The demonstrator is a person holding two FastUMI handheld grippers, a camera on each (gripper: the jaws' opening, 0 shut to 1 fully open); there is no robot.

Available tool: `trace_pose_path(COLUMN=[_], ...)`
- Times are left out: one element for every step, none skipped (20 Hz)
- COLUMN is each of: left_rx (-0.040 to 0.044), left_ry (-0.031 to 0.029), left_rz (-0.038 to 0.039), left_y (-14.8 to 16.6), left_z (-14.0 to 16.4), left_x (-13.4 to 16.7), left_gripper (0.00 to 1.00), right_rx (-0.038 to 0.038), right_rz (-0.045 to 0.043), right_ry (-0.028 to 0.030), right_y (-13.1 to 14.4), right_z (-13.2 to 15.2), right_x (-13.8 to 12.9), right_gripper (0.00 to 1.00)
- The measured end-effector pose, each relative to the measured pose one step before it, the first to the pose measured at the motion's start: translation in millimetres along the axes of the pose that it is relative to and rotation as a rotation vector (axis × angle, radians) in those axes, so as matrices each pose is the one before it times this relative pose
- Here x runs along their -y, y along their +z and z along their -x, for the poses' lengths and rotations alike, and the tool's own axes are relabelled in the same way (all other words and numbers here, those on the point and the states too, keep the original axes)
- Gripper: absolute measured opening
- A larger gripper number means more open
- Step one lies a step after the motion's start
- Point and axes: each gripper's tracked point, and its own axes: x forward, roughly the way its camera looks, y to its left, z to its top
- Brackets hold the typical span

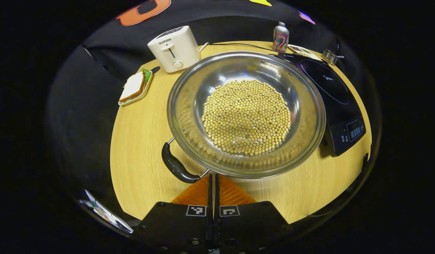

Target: First push the handle of the pot to place it horizontally, then grasp the pot with both hands and set it on the induction cooktop.

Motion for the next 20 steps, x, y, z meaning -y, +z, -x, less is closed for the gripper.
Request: trace_pose_path(left_rx=[0.00119, 0.00230, 0.00043, 0.00158, 0.00144, 0.00085, 0.00219, 0.00159, -0.00092, 0.00211, 0.00155, 0.00342, -0.00208, 0.00117, -0.00020, -0.00107, 0.00202, -0.00187, 0.00344, -0.00225], left_ry=[0.00470, 0.00361, 0.00401, 0.00178, 0.00111, 0.00038, 0.00125, 0.00098, 0.00180, 0.00313, 0.00386, 0.00377, 0.00458, 0.00504, 0.00850, 0.00815, 0.00886, -0.00083, 0.00111, 0.00165], left_rz=[0.00098, -0.00062, 0.00206, 0.00403, 0.00415, 0.00246, 0.00452, 0.00440, 0.00056, -0.00259, -0.00416, 0.00061, 0.00355, 0.00801, 0.00938, 0.00547, 0.00708, 0.01104, 0.01194, 0.00799], left_y=[1.01, 0.66, 2.41, 1.92, 1.03, 0.45, 1.09, 1.46, 1.09, 0.87, 1.79, 1.18, 1.90, 1.71, 0.67, 1.26, 0.78, -0.50, 0.65, 2.59], left_z=[-1.82, -0.60, -1.90, -2.58, -0.51, -0.80, -1.07, -0.79, -1.20, -0.54, -0.72, -1.01, -1.60, -0.79, -0.91, -0.78, -1.71, -1.33, -2.88, -1.62], left_x=[-2.67, -3.28, -2.28, -2.34, -1.54, -2.20, -2.03, -1.94, -1.95, -3.09, -3.14, -1.97, -2.45, -2.91, -4.23, -4.37, -3.99, -3.12, -4.12, -2.99], left_gripper=[0.00, 0.00, 0.00, 0.00, 0.00, 0.00, 0.00, 0.00, 0.00, 0.00, 0.00, 0.00, 0.00, 0.00, 0.00, 0.00, 0.00, 0.00, 0.00, 0.00], right_rx=[0.00143, -0.00124, 0.00043, -0.00019, -0.00009, -0.00002, 0.00074, -0.00036, -0.00203, -0.00079, -0.00064, -0.00194, -0.00095, -0.00311, -0.00203, -0.00103, -0.00089, -0.00114, -0.00122, -0.00113], right_rz=[0.00175, 0.00264, 0.00281, 0.00316, 0.00333, 0.00156, -0.00061, -0.00140, -0.00095, 0.00016, 0.00114, 0.00150, 0.00122, 0.00330, 0.00335, 0.00376, 0.00368, 0.00386, 0.00352, 0.00296], right_ry=[0.00125, 0.00145, 0.00078, -0.00046, -0.00171, -0.00178, -0.00082, -0.00262, -0.00066, -0.00127, -0.00229, -0.00071, -0.00025, -0.00014, -0.00107, 0.00024, 0.00006, -0.00021, -0.00008, -0.00097], right_y=[0.62, 0.82, -0.08, 0.27, -0.98, 0.81, 0.72, 0.74, -1.07, 0.59, -1.84, 0.11, -0.78, -0.07, -1.33, 0.20, -0.94, 1.01, 0.84, 0.84], right_z=[-0.24, 0.79, -0.52, 0.56, 0.18, 0.89, -0.11, 0.39, -0.14, 0.13, 0.58, 0.76, -0.12, 0.90, 0.46, 0.85, 0.72, 0.72, -0.96, 0.55], right_x=[-0.61, -1.70, -0.42, -0.75, 0.58, 0.28, 1.14, 0.14, 0.33, 0.28, 0.39, -0.93, -0.30, -1.13, -0.73, -1.48, -0.98, -0.70, -0.34, -0.70], right_gripper=[0.99, 0.99, 0.99, 0.99, 0.99, 0.99, 0.99, 0.99, 0.97, 0.99, 0.99, 0.97, 0.97, 0.99, 0.99, 0.99, 0.99, 0.99, 0.99, 0.99])
